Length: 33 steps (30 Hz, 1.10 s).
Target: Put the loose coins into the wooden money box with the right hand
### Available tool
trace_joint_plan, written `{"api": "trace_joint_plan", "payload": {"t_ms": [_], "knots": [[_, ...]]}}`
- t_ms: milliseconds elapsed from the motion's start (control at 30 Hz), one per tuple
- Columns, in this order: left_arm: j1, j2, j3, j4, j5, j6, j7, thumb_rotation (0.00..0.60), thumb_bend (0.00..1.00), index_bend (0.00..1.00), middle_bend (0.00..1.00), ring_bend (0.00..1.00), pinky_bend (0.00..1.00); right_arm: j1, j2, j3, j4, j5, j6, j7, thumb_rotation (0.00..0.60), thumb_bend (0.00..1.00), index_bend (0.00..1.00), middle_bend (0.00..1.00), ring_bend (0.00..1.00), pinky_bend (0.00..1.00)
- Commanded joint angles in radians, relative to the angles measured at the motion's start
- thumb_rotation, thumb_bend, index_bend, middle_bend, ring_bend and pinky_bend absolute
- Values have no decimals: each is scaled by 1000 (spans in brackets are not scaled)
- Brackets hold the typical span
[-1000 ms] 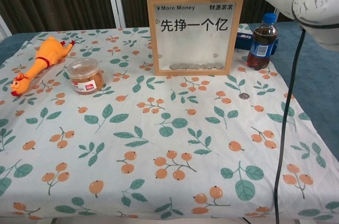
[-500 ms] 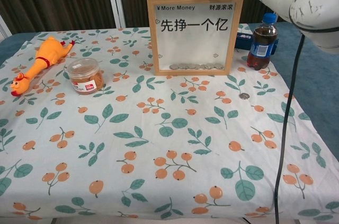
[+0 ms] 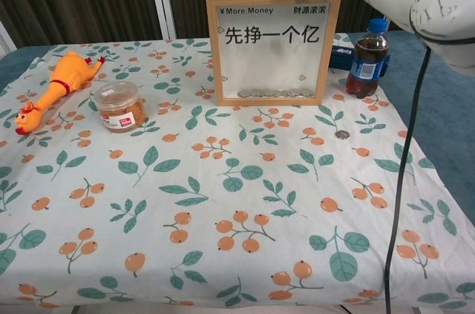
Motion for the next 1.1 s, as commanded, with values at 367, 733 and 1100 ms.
{"api": "trace_joint_plan", "payload": {"t_ms": [367, 733, 1100], "knots": [[2, 2, 1, -1, 4, 5, -4, 600, 437, 0, 0, 0, 0, -177, 168, -86, -348, -256, 195, 177, 600, 583, 524, 183, 0, 0], [-1, -2, 8, -10, 18, 2, 22, 600, 438, 0, 0, 0, 0, -460, 275, -349, -500, -534, 382, 326, 600, 518, 537, 182, 0, 0], [3, 1, 9, -6, 22, 13, 7, 600, 438, 0, 0, 0, 0, -527, 127, -383, -184, -490, 274, 435, 600, 518, 523, 170, 0, 0]]}}
